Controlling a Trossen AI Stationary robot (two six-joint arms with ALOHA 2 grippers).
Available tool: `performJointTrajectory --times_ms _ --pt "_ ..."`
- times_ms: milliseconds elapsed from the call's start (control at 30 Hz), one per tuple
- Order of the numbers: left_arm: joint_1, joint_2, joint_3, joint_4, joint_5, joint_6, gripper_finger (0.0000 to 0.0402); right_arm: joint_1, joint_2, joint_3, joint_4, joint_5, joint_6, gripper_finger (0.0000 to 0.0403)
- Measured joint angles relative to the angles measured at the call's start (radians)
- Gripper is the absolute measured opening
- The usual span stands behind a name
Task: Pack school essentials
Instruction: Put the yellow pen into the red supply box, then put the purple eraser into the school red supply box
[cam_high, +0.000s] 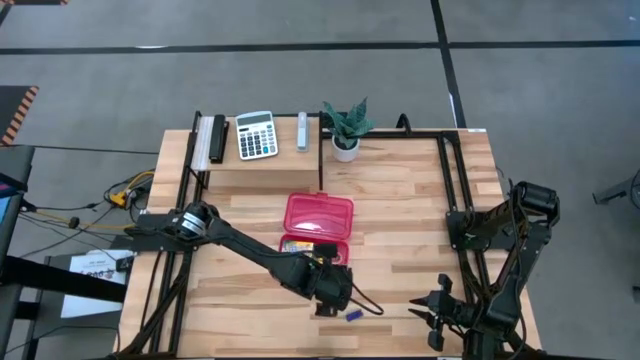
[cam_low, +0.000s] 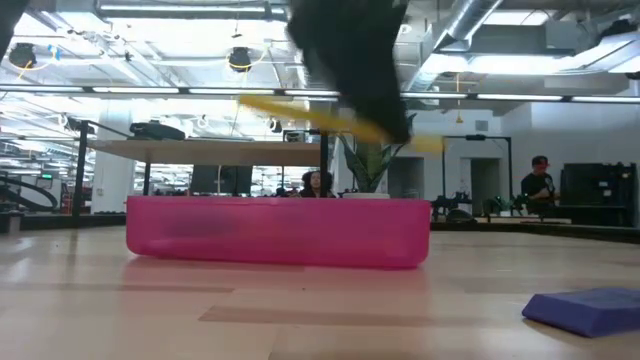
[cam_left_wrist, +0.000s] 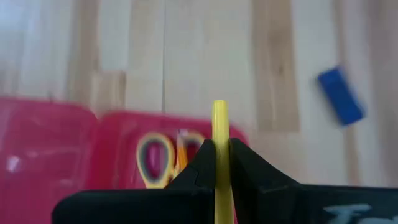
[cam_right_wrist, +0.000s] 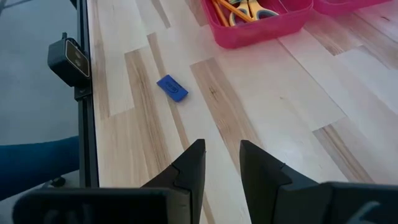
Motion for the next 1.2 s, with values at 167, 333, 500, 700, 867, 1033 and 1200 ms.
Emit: performJointTrajectory --times_ms 167,333,500,700,867,1033,1200 --pt "0.002 -0.007 -0.129 0.107 0.044 -0.072 0.0 0.0 0.0 0.0 0.0 0.0 0.0 0.0107" --pt "0.008 -0.046 -0.214 0.171 -0.011 -0.133 0.0003 0.0 0.0 0.0 0.0 0.0 0.0 0.0107" --pt "0.013 -0.061 -0.218 0.186 0.02 -0.116 0.0038 0.0 0.0 0.0 0.004 0.0 0.001 0.0107" --pt "0.014 -0.06 -0.218 0.178 0.047 -0.112 0.0085 -0.002 0.0 0.0 0.004 0.0 0.002 0.0107" --pt "0.013 -0.061 -0.215 0.226 0.048 -0.086 0.0109 -0.002 0.0 0.0 0.005 0.0 0.008 0.0107" --pt "-0.021 -0.062 -0.199 0.519 0.052 -0.038 0.0132 -0.002 0.002 0.0 0.005 0.0 0.008 0.0107" --pt "-0.08 -0.007 -0.197 0.743 -0.082 0.02 0.0142 -0.002 0.002 0.0 0.012 0.0 0.008 0.0107"
